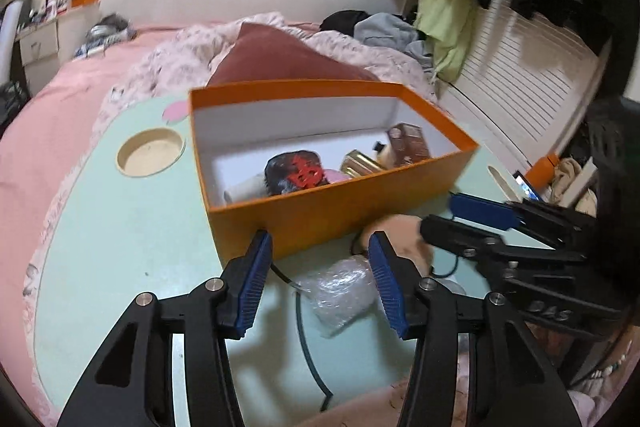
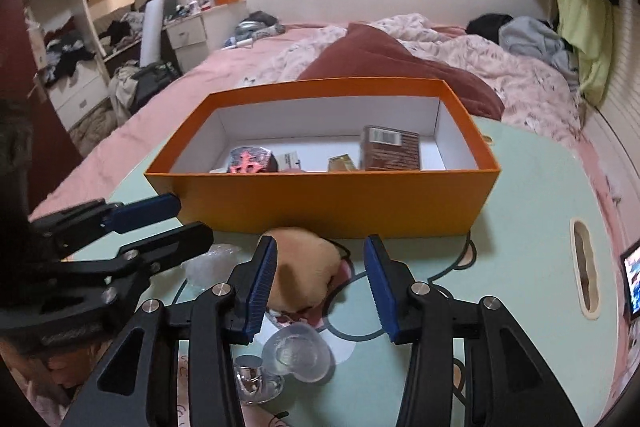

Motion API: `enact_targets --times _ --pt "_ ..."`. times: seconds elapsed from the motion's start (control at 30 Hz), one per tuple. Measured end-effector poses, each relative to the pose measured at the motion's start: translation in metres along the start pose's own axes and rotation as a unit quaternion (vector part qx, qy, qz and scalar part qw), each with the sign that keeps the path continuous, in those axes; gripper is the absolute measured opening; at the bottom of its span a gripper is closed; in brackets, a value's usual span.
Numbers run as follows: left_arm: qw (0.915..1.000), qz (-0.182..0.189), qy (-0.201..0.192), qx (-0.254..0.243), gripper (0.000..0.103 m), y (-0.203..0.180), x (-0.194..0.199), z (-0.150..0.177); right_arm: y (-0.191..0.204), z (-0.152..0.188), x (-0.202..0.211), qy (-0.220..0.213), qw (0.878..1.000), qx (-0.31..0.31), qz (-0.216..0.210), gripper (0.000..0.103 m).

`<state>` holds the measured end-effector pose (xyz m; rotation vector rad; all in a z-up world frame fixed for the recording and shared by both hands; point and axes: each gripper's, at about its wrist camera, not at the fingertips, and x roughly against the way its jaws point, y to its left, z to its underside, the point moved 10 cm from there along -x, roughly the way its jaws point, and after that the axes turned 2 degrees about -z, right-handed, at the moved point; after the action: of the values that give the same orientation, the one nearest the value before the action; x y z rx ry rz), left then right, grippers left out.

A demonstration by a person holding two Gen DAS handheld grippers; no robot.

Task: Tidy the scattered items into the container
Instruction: 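Withdraw both open tools from the box toward the remaining items on the table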

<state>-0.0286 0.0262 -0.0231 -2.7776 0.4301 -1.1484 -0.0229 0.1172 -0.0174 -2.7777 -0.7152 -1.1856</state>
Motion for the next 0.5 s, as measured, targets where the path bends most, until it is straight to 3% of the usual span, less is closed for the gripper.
enact_targets --times 0.23,0.37,0.47,0.5 --pt "0.9996 -0.014 -0.011 0.023 0.051 0.018 -0.012 -0.005 -0.010 0.000 -0.007 0.012 0.999 -0.031 0.005 0.044" --pt "0.9991 -0.010 -0.038 0.015 0.052 0.011 0.004 -0.004 -0.007 -0.001 -0.003 0.005 1.000 -0.023 0.013 0.044" --pt "0.9988 -0.001 -0.049 0.009 0.069 0.003 0.015 0.000 -0.005 -0.001 -0.003 0.004 1.000 -0.018 0.019 0.045" --pt "0.9987 0.001 -0.050 0.004 0.069 0.000 0.018 0.002 -0.004 -0.001 -0.003 0.004 1.000 -0.017 0.021 0.045"
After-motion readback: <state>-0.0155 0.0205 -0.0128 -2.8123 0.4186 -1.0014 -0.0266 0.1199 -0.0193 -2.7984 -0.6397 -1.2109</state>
